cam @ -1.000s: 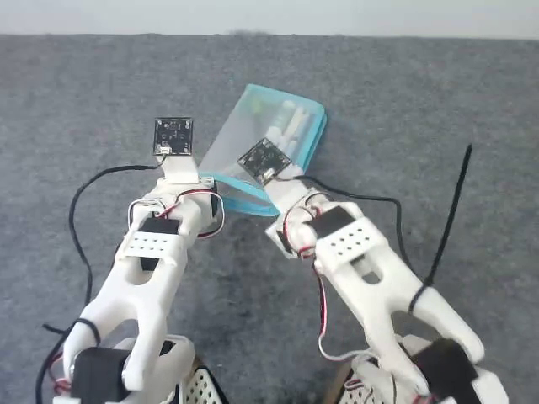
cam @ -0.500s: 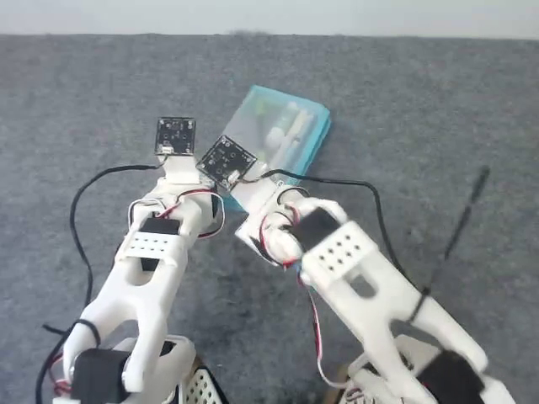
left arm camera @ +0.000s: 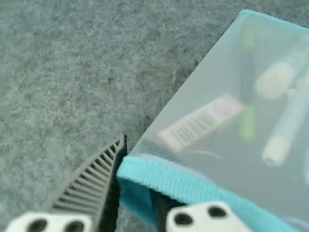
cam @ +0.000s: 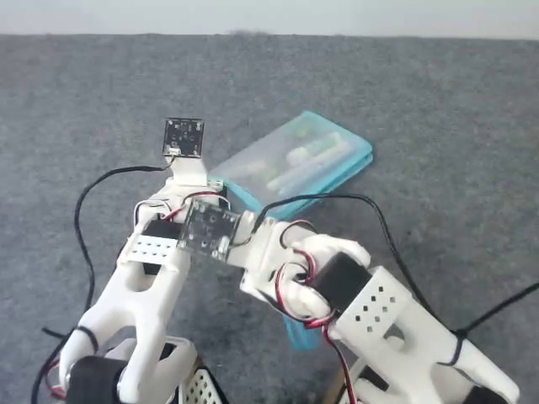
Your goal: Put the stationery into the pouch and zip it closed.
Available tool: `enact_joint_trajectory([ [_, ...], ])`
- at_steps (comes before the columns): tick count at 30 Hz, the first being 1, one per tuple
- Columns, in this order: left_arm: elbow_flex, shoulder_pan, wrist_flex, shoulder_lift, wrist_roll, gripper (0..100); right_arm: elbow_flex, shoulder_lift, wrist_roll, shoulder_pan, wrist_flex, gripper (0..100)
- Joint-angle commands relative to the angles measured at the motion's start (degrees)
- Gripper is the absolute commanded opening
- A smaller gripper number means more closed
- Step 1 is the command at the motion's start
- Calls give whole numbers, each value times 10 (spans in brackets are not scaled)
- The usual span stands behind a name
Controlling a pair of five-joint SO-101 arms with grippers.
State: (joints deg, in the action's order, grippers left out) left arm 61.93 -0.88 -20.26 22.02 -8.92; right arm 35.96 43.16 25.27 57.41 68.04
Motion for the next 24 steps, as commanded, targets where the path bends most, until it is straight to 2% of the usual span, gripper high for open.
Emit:
enact_joint_trajectory([
  [1, -28, 3, 1, -4, 2, 9, -5, 38, 24, 83, 29, 79],
  [7, -29, 3, 0, -4, 2, 9, -17, 58, 41, 119, 73, 348],
  [9, -29, 3, 0, -4, 2, 9, -17, 73, 58, 132, 91, 383],
  [11, -29, 3, 0, -4, 2, 9, -17, 88, 63, 115, 108, 387],
  [14, -28, 3, 0, -4, 2, 9, -11, 99, 67, 19, 107, 387],
  [19, -28, 3, 0, -3, 2, 9, 37, 71, 153, -177, 25, 387],
  [22, -27, 3, -1, -2, 2, 9, 86, 32, 178, -238, -46, 387],
  [24, -28, 3, -1, -4, 2, 9, 114, 7, 192, -245, -95, 387],
])
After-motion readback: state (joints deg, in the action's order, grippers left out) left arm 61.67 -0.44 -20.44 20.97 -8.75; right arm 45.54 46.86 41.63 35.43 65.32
